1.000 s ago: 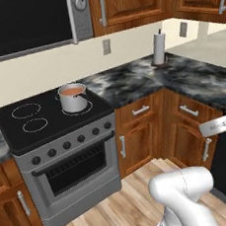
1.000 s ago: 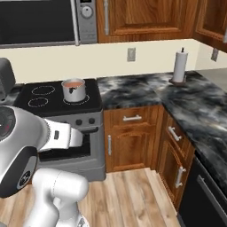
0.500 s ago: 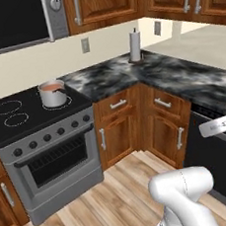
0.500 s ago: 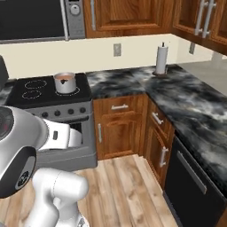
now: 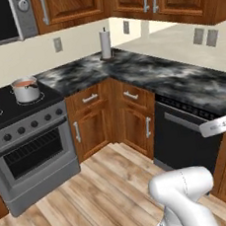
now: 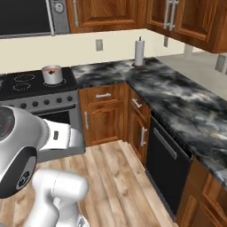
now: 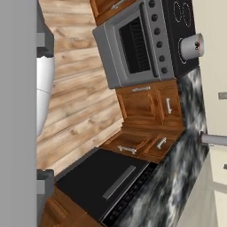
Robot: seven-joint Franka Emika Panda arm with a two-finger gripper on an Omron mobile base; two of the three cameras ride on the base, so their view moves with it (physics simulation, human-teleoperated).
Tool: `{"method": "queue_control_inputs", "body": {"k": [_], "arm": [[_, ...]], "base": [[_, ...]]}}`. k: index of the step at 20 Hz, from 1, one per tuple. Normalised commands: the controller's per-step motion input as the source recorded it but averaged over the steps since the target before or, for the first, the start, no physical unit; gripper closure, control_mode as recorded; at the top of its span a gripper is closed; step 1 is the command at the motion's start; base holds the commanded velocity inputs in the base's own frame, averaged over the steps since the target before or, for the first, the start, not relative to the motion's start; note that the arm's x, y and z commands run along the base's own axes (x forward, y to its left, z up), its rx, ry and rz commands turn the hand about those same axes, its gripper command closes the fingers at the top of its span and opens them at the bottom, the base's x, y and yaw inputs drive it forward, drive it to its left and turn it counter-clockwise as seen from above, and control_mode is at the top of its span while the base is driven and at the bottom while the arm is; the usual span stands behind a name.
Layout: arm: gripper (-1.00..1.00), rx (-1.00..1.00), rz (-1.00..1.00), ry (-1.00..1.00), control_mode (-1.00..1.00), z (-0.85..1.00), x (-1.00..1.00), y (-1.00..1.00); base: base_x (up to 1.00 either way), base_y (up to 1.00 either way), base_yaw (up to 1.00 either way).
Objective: Retrieve the steak from the fridge and place it on the saucepan with marinade on the stove.
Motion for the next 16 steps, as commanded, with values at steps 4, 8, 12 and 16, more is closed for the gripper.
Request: {"method": "queue_control_inputs", "body": {"k": [4,8,12,16], "arm": [[-1.00,0.00,0.00,0.00,1.00,0.00,0.00,0.00],[-1.00,0.00,0.00,0.00,1.00,0.00,0.00,0.00],[-1.00,0.00,0.00,0.00,1.00,0.00,0.00,0.00],[-1.00,0.00,0.00,0.00,1.00,0.00,0.00,0.00]], "base": [[-0.50,-0.02,-0.29],[-0.34,0.00,-0.34],[-0.17,0.00,-0.39],[-0.06,0.00,-0.43]]}}
